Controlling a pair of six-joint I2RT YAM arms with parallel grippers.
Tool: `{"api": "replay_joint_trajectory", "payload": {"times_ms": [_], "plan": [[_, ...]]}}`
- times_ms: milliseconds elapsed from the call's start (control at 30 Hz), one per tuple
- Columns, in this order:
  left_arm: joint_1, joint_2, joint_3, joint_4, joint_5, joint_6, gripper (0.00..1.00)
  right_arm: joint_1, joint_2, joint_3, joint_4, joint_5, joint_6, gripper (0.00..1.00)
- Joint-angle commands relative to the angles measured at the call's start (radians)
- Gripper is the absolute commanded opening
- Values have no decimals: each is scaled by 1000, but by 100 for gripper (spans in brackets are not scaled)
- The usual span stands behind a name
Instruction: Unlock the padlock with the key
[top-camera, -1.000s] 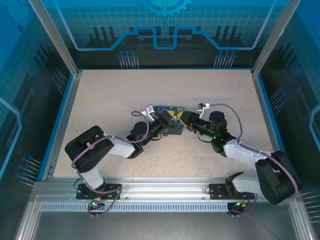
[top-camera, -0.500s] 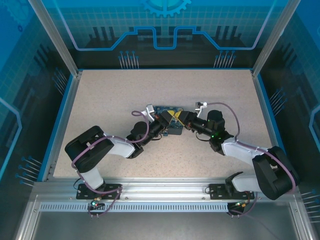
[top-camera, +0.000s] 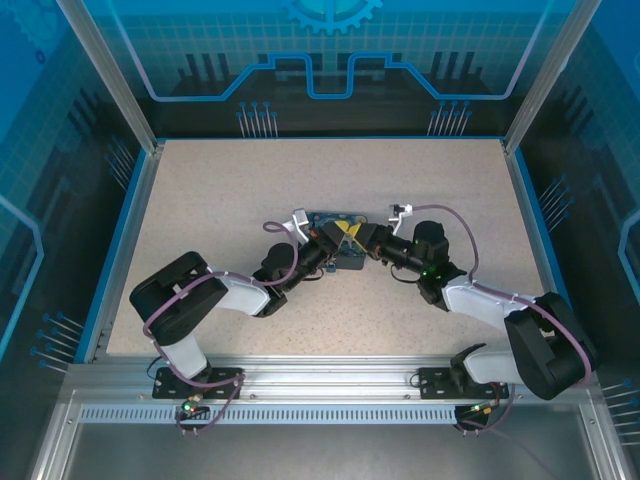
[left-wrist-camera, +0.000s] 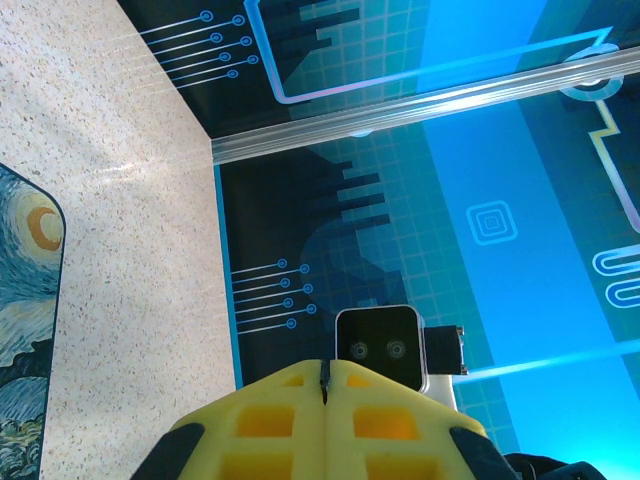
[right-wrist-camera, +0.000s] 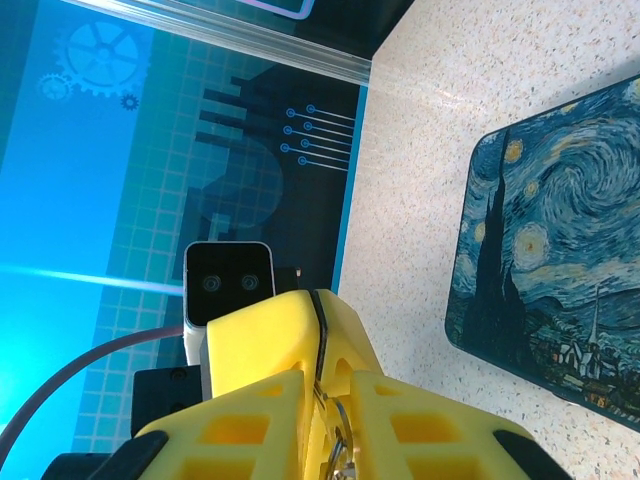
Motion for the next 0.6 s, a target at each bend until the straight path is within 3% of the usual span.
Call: {"api": "replay_joint_trajectory", "payload": {"times_ms": [0, 567], "plan": [[-10, 5, 24, 37, -12, 7, 0, 16, -16, -19, 32, -9, -11, 21], [-10, 8, 23, 38, -11, 7, 0, 16, -20, -11, 19, -1, -11, 19]]}}
